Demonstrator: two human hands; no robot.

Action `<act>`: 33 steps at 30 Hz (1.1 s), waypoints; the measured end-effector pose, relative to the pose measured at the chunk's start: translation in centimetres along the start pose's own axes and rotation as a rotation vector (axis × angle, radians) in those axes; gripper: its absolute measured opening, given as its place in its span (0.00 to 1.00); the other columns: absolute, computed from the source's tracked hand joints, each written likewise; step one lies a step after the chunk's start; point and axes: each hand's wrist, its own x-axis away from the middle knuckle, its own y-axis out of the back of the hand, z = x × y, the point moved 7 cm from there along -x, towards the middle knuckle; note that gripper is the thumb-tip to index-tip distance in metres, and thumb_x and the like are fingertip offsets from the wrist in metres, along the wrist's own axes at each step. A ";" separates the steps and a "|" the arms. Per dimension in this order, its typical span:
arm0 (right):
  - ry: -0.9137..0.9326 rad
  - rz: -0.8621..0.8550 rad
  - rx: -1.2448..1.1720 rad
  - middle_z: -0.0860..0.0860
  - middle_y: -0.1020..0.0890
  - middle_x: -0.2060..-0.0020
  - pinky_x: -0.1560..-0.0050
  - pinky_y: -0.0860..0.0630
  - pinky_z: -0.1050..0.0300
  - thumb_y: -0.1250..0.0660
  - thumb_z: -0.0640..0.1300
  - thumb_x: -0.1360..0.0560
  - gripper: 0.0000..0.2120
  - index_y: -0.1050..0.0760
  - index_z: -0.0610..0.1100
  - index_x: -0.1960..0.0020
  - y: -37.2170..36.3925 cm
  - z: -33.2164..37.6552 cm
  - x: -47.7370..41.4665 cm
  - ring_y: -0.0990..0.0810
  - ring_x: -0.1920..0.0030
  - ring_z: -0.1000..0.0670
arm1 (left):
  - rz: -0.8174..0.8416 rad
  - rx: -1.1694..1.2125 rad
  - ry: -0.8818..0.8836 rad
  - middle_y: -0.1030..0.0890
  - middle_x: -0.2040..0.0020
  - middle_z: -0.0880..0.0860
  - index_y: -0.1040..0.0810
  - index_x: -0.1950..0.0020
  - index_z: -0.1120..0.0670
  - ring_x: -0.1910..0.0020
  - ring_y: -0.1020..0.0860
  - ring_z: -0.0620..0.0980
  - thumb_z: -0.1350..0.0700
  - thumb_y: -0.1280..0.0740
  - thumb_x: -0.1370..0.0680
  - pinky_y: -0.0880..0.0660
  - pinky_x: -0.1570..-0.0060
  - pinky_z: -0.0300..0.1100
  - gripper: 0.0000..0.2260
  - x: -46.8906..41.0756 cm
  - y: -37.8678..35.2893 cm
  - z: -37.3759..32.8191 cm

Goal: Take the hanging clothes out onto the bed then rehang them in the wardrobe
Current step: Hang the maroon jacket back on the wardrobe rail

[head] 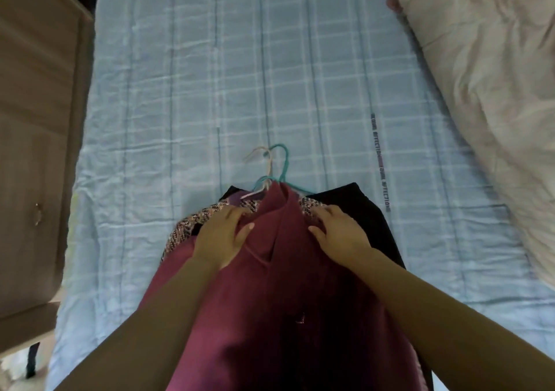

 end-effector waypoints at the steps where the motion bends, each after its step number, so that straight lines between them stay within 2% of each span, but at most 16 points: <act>1: -0.006 0.010 0.001 0.45 0.31 0.34 0.40 0.29 0.47 0.43 0.54 0.21 0.22 0.36 0.50 0.29 -0.7 -0.5 -0.2 0.29 0.38 0.43 | 0.050 -0.002 0.043 0.24 0.41 0.55 0.26 0.36 0.53 0.44 0.25 0.57 0.35 0.51 0.25 0.26 0.46 0.52 0.30 -0.4 -0.9 0.7; 4: 0.018 -0.056 0.050 0.44 0.23 0.44 0.45 0.28 0.46 0.43 0.56 0.22 0.21 0.30 0.51 0.32 -2.0 -1.6 0.2 0.24 0.45 0.41 | 0.154 0.026 0.115 0.27 0.39 0.55 0.27 0.34 0.50 0.41 0.27 0.57 0.31 0.56 0.28 0.27 0.43 0.53 0.35 -1.0 -2.6 1.9; 6: 0.020 -0.141 0.091 0.47 0.20 0.50 0.48 0.28 0.46 0.41 0.55 0.25 0.20 0.25 0.50 0.36 -2.4 -1.9 0.8 0.22 0.50 0.43 | 0.177 0.043 0.137 0.26 0.40 0.56 0.28 0.33 0.49 0.41 0.26 0.57 0.30 0.57 0.29 0.28 0.42 0.51 0.36 -1.2 -2.9 2.0; 9: 0.015 -0.212 0.094 0.49 0.18 0.56 0.53 0.25 0.48 0.45 0.56 0.27 0.22 0.21 0.49 0.42 -2.3 -1.4 1.3 0.20 0.55 0.45 | 0.171 0.093 0.159 0.24 0.42 0.56 0.29 0.34 0.48 0.43 0.25 0.56 0.30 0.55 0.29 0.28 0.44 0.49 0.34 -0.7 -2.7 1.9; 11: 0.026 -0.217 0.089 0.49 0.18 0.56 0.53 0.24 0.48 0.44 0.55 0.27 0.21 0.20 0.47 0.44 -2.4 -0.9 1.6 0.20 0.54 0.45 | 0.141 0.149 0.174 0.22 0.44 0.54 0.28 0.36 0.48 0.45 0.24 0.54 0.30 0.54 0.29 0.27 0.46 0.48 0.32 0.2 -2.4 1.7; 13: 0.048 -0.229 0.041 0.47 0.18 0.54 0.52 0.24 0.48 0.40 0.53 0.27 0.19 0.21 0.45 0.42 -2.5 -0.6 2.1 0.20 0.52 0.43 | 0.084 0.180 0.175 0.20 0.46 0.52 0.27 0.39 0.48 0.48 0.22 0.53 0.32 0.49 0.26 0.26 0.50 0.48 0.26 1.2 -1.6 1.3; 16: 0.042 -0.181 -0.103 0.46 0.21 0.47 0.45 0.28 0.50 0.38 0.49 0.23 0.18 0.26 0.45 0.35 -2.2 -0.4 3.5 0.26 0.44 0.44 | -0.016 0.209 0.155 0.19 0.47 0.49 0.26 0.40 0.47 0.49 0.22 0.51 0.40 0.41 0.22 0.27 0.52 0.45 0.16 2.9 0.1 0.2; 19: 0.061 -0.148 -0.209 0.48 0.22 0.43 0.40 0.31 0.54 0.39 0.50 0.23 0.20 0.30 0.47 0.32 -2.2 -0.5 5.1 0.28 0.40 0.46 | -0.102 0.205 0.150 0.20 0.47 0.47 0.25 0.41 0.46 0.49 0.23 0.49 0.41 0.40 0.23 0.29 0.54 0.42 0.15 5.2 2.0 -0.9; 22: 0.056 -0.152 -0.236 0.50 0.24 0.40 0.39 0.30 0.48 0.42 0.55 0.23 0.22 0.31 0.50 0.31 -1.9 -0.3 7.1 0.28 0.38 0.47 | -0.189 0.178 0.143 0.20 0.50 0.45 0.25 0.43 0.44 0.51 0.22 0.47 0.35 0.43 0.25 0.28 0.56 0.42 0.18 7.9 4.1 -2.2; 24: 0.035 -0.240 -0.168 0.51 0.23 0.43 0.45 0.27 0.47 0.43 0.57 0.23 0.21 0.30 0.51 0.33 -0.6 0.0 9.1 0.27 0.42 0.47 | -0.240 0.180 0.111 0.20 0.53 0.43 0.25 0.46 0.43 0.54 0.22 0.45 0.33 0.45 0.28 0.29 0.57 0.41 0.21 10.0 5.6 -3.6; 27: 0.103 -0.367 -0.200 0.49 0.22 0.50 0.51 0.27 0.51 0.48 0.60 0.25 0.24 0.25 0.50 0.37 1.3 0.7 12.2 0.25 0.51 0.46 | -0.315 0.178 0.088 0.20 0.53 0.41 0.24 0.46 0.43 0.54 0.23 0.43 0.34 0.42 0.28 0.33 0.58 0.39 0.18 13.3 7.2 -5.6; 30: 0.175 -0.405 -0.276 0.51 0.24 0.54 0.53 0.33 0.61 0.41 0.54 0.23 0.16 0.25 0.50 0.39 2.1 0.9 15.0 0.26 0.53 0.51 | -0.382 0.204 0.112 0.20 0.52 0.42 0.23 0.45 0.43 0.55 0.26 0.41 0.37 0.37 0.26 0.34 0.59 0.39 0.15 16.6 8.1 -6.8; 33: 0.295 -0.431 -0.310 0.54 0.24 0.54 0.54 0.32 0.63 0.40 0.54 0.23 0.15 0.25 0.51 0.39 2.7 1.9 17.7 0.26 0.54 0.56 | -0.441 0.247 0.122 0.20 0.52 0.43 0.22 0.45 0.44 0.55 0.25 0.43 0.33 0.41 0.29 0.32 0.57 0.39 0.22 20.1 8.9 -7.3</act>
